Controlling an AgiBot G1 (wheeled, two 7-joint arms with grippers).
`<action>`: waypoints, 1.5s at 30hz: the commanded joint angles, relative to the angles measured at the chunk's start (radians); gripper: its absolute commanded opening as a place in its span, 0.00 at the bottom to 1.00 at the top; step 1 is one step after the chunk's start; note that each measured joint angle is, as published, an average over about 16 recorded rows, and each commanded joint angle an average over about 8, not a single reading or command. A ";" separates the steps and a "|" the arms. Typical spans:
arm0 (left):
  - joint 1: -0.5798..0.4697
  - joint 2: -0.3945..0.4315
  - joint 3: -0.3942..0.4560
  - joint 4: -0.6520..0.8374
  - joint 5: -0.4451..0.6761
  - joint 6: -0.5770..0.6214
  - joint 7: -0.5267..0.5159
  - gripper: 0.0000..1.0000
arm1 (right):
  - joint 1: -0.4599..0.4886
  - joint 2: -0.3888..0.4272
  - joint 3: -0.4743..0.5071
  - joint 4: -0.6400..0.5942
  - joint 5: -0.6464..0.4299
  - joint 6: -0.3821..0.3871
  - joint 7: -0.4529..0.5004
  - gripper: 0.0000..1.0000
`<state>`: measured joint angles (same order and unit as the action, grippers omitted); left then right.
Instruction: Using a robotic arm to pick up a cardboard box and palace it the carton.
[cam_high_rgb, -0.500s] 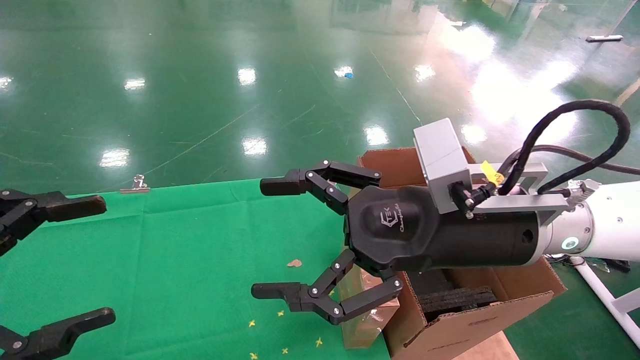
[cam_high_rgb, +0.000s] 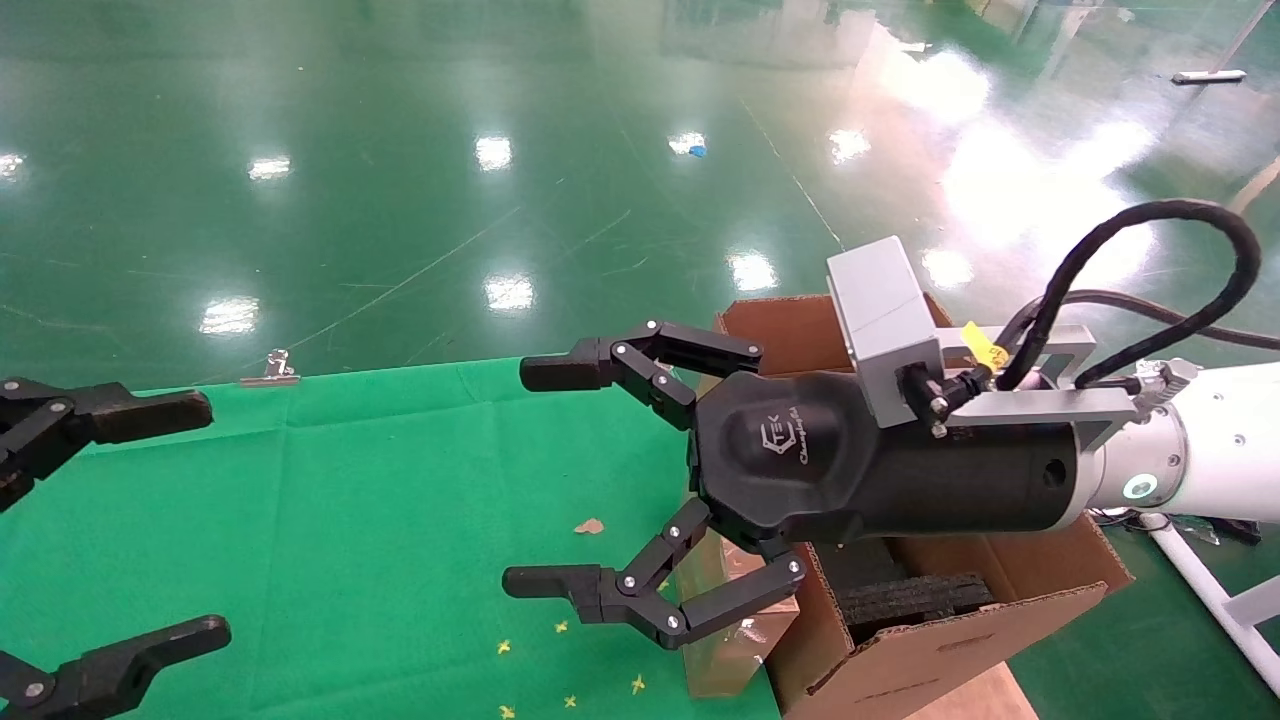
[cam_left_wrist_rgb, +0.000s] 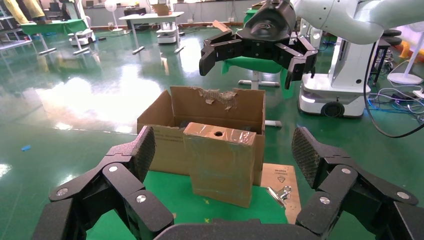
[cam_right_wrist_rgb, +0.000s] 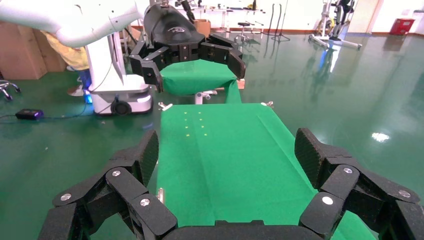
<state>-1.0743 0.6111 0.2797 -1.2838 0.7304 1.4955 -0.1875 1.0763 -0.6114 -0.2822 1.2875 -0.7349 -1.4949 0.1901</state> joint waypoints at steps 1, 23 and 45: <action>0.000 0.000 0.000 0.000 0.000 0.000 0.000 1.00 | -0.001 0.000 0.001 -0.002 0.003 0.000 -0.001 1.00; -0.001 0.000 0.002 0.001 -0.001 0.000 0.001 1.00 | 0.422 -0.208 -0.482 0.055 -0.646 -0.086 0.377 1.00; -0.001 -0.001 0.003 0.001 -0.002 -0.001 0.002 1.00 | 1.045 -0.214 -1.135 0.063 -0.734 -0.087 0.544 1.00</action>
<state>-1.0755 0.6100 0.2831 -1.2829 0.7283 1.4946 -0.1856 2.1022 -0.8280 -1.4049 1.3494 -1.4621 -1.5805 0.7335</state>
